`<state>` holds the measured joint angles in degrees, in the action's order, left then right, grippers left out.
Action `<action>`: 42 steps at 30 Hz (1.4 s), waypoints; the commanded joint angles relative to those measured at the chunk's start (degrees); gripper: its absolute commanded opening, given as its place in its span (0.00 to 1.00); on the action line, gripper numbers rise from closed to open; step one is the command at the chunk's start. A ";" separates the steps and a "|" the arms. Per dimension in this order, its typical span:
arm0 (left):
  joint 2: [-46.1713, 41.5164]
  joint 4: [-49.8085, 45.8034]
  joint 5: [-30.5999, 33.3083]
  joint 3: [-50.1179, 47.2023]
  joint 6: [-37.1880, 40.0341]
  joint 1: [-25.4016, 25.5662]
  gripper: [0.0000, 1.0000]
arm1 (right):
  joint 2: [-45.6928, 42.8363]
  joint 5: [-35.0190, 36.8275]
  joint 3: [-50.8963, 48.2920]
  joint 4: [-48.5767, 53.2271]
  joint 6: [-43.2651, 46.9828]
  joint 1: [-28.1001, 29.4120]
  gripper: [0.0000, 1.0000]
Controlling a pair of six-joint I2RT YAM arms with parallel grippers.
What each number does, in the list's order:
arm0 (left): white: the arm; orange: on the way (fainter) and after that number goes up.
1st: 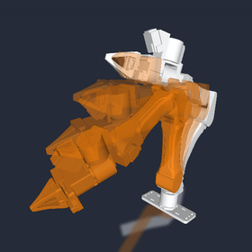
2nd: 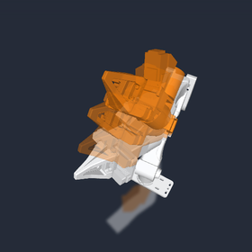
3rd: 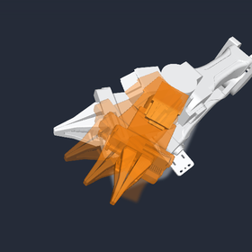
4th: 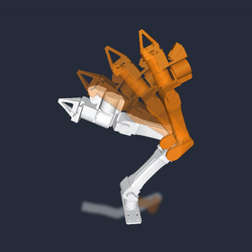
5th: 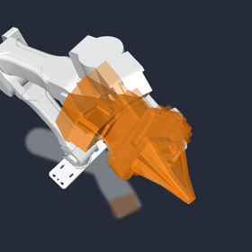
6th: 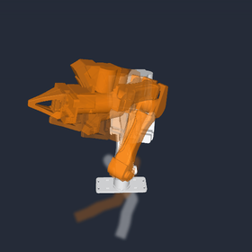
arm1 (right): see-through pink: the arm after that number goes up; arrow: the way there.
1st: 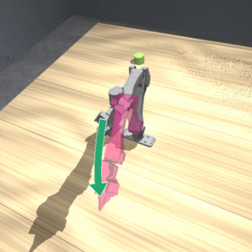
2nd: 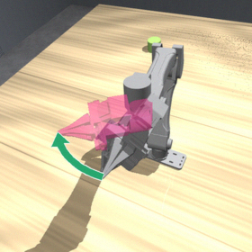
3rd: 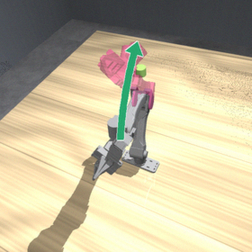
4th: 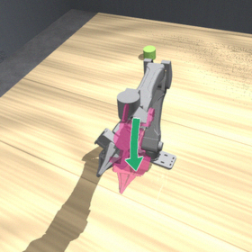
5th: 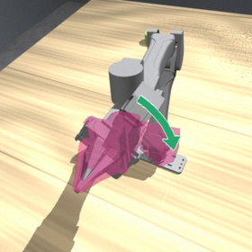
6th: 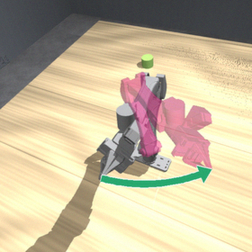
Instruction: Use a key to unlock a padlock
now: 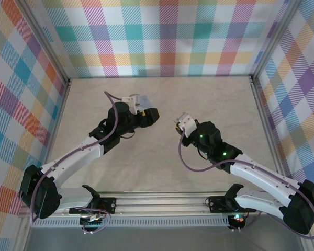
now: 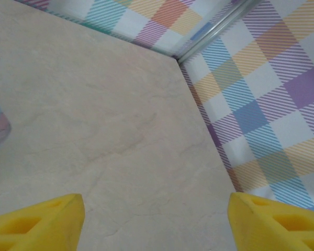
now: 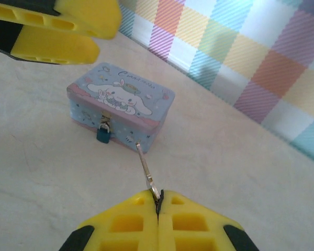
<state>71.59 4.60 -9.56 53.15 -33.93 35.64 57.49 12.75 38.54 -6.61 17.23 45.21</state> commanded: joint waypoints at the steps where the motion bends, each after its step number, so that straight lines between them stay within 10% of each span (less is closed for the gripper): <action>1: -1.59 0.91 -0.57 1.96 -2.85 1.42 0.71 | 1.10 -1.40 0.66 -5.30 8.60 0.39 0.00; 16: -2.45 10.81 -1.57 -1.99 -3.41 3.88 0.65 | 1.35 -4.77 3.63 1.38 -1.35 0.54 0.00; 30: -5.29 20.96 -11.76 -4.85 2.39 3.90 0.67 | 1.47 -44.24 5.18 -2.45 -32.20 -14.28 0.00; 42: 0.00 22.77 -18.93 -1.63 1.22 4.55 0.61 | 3.74 -52.26 7.19 -6.82 -37.18 -14.93 0.00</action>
<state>70.83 24.36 -25.19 48.97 -33.19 38.98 60.99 -36.05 43.68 -10.31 -17.78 30.55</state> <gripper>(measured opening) 0.619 0.053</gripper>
